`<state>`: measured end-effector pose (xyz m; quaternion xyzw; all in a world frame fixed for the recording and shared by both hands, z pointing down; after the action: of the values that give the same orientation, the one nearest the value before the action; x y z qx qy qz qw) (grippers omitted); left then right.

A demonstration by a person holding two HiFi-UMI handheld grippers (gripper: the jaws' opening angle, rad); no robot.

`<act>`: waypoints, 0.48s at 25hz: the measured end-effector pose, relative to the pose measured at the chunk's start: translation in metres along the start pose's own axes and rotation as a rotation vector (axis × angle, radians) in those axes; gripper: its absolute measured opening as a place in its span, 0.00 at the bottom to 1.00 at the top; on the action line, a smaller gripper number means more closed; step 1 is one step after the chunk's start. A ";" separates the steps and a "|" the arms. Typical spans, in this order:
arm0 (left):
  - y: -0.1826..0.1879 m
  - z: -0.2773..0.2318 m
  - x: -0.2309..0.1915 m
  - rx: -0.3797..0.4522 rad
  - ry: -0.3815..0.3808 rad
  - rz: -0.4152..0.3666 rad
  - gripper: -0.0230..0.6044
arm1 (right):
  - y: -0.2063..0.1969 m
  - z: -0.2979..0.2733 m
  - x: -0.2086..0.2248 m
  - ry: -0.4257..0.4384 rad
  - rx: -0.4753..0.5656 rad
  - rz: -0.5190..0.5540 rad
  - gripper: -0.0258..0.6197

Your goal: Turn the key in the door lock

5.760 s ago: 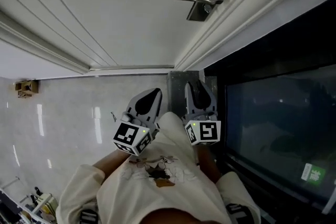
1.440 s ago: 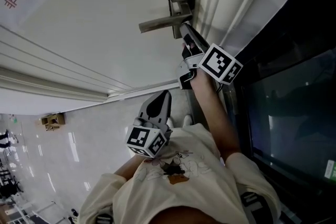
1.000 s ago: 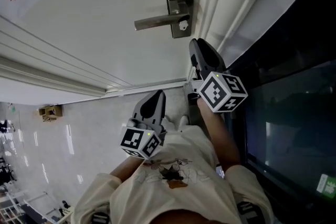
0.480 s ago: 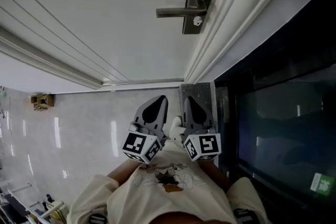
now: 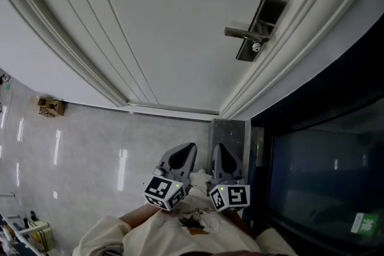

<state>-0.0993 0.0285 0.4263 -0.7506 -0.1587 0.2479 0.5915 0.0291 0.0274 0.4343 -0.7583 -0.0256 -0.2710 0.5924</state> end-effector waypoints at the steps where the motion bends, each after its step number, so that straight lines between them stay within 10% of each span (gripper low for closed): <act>1: 0.001 0.002 0.001 0.002 0.009 -0.012 0.04 | 0.000 -0.002 -0.001 0.013 0.005 0.014 0.05; 12: 0.013 -0.012 0.019 0.038 0.023 -0.088 0.04 | -0.004 0.003 0.017 0.021 -0.039 0.055 0.05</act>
<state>-0.0778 0.0254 0.4120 -0.7343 -0.1802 0.2160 0.6178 0.0434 0.0266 0.4444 -0.7673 0.0070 -0.2632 0.5848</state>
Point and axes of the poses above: the fingertips, and each gripper's own axes: z backward along the fingers, x to its right, y out of its top, the point moved 5 cm from there along z, backward along the fingers, and after that the axes turned 12 degrees about -z, right-handed, at the moved point
